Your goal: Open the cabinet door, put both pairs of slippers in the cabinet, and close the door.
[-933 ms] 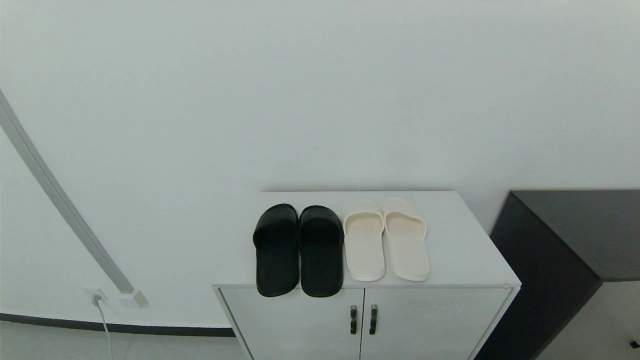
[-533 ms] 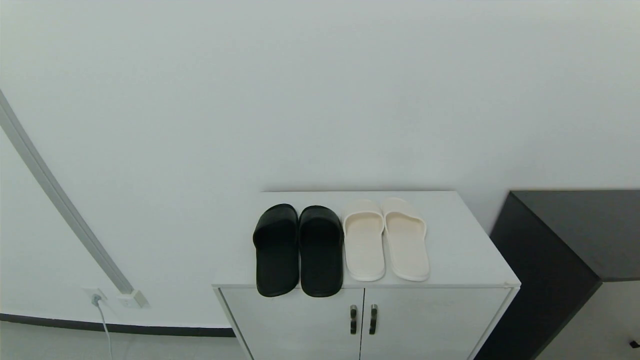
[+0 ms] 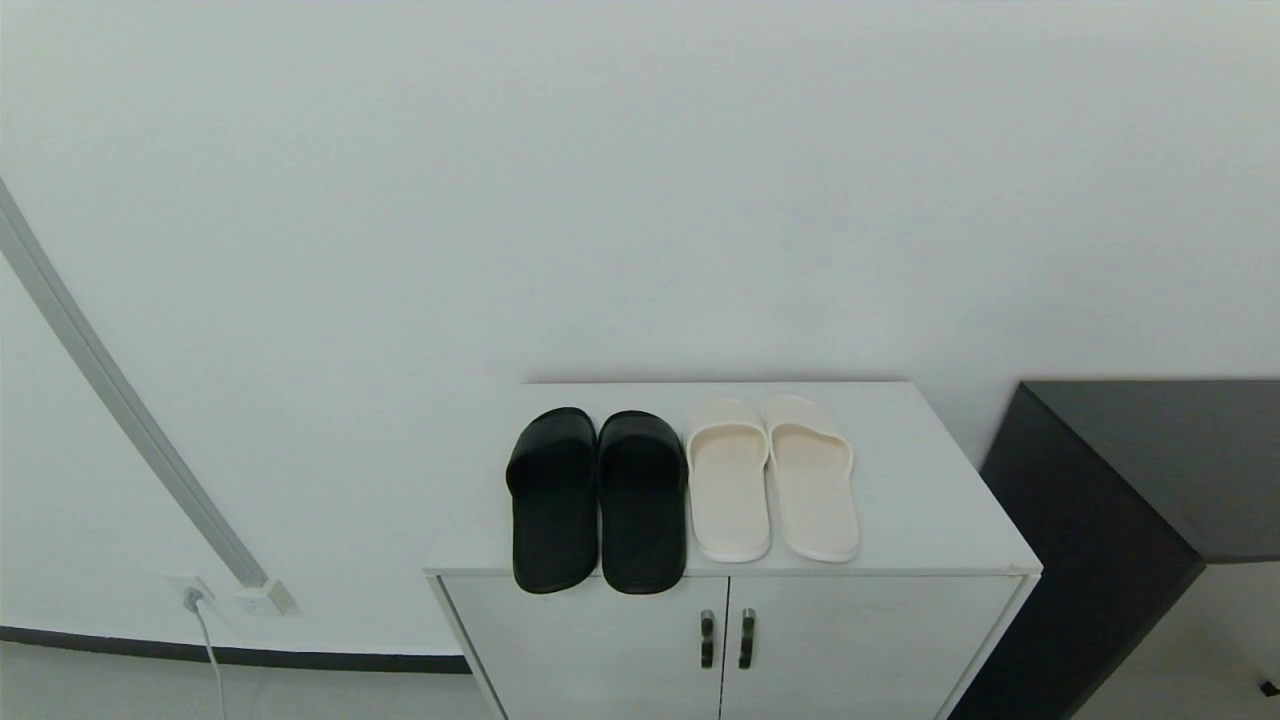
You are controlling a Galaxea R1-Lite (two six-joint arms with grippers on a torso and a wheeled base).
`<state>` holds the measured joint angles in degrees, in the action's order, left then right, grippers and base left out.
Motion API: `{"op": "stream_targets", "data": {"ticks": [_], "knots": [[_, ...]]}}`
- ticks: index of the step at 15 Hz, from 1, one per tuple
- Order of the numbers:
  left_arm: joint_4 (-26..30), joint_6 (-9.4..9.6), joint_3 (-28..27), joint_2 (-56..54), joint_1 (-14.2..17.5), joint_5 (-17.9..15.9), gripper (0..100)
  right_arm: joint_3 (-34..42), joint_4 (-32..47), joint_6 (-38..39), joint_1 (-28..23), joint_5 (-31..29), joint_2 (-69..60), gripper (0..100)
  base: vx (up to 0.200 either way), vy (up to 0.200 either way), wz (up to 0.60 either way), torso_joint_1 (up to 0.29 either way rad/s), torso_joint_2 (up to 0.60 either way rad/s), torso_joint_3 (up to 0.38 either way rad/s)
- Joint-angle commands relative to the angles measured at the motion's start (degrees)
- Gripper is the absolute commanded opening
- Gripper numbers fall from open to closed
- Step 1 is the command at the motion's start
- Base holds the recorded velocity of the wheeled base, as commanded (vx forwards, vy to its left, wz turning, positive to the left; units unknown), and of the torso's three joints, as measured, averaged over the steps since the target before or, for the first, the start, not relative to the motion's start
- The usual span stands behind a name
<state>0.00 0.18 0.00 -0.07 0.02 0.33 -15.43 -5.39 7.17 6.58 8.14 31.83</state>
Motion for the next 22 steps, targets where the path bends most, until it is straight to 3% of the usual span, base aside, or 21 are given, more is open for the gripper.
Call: {"op": "stream_targets", "data": {"ticks": [1, 3, 5, 7, 11, 16, 22], "knots": [[0.0, -0.01, 0.0, 0.1, 0.1, 0.0, 0, -6.2, -4.0, 0.8, 10.1, -4.2, 16.5, 100, 0.000, 0.000, 0.00, 0.000, 0.00, 0.000], [0.0, -0.01, 0.0, 0.1, 0.1, 0.0, 0, -9.4, -5.2, 4.3, 18.2, -9.5, 20.6, 100, 0.000, 0.000, 0.00, 0.000, 0.00, 0.000], [0.0, 0.26, 0.0, 0.1, 0.1, -0.1, 0, -13.3, -8.7, 9.5, 30.9, -20.7, 29.5, 100, 0.000, 0.000, 0.00, 0.000, 0.00, 0.000], [0.0, 0.26, 0.0, 0.1, 0.1, -0.1, 0, -15.8, -15.1, 11.5, 36.6, -26.6, 38.3, 100, 0.000, 0.000, 0.00, 0.000, 0.00, 0.000], [0.0, 0.26, 0.0, 0.1, 0.1, -0.1, 0, -21.7, -26.1, 11.8, 37.2, -29.9, 55.5, 100, 0.000, 0.000, 0.00, 0.000, 0.00, 0.000], [0.0, 0.26, 0.0, 0.1, 0.1, -0.1, 0, -32.8, -33.6, 11.6, 39.0, -40.2, 74.2, 100, 0.000, 0.000, 0.00, 0.000, 0.00, 0.000], [0.0, 0.26, 0.0, 0.1, 0.1, -0.1, 0, -43.8, -33.9, 11.1, 38.8, -45.1, 85.8, 100, 0.000, 0.000, 0.00, 0.000, 0.00, 0.000]]}}
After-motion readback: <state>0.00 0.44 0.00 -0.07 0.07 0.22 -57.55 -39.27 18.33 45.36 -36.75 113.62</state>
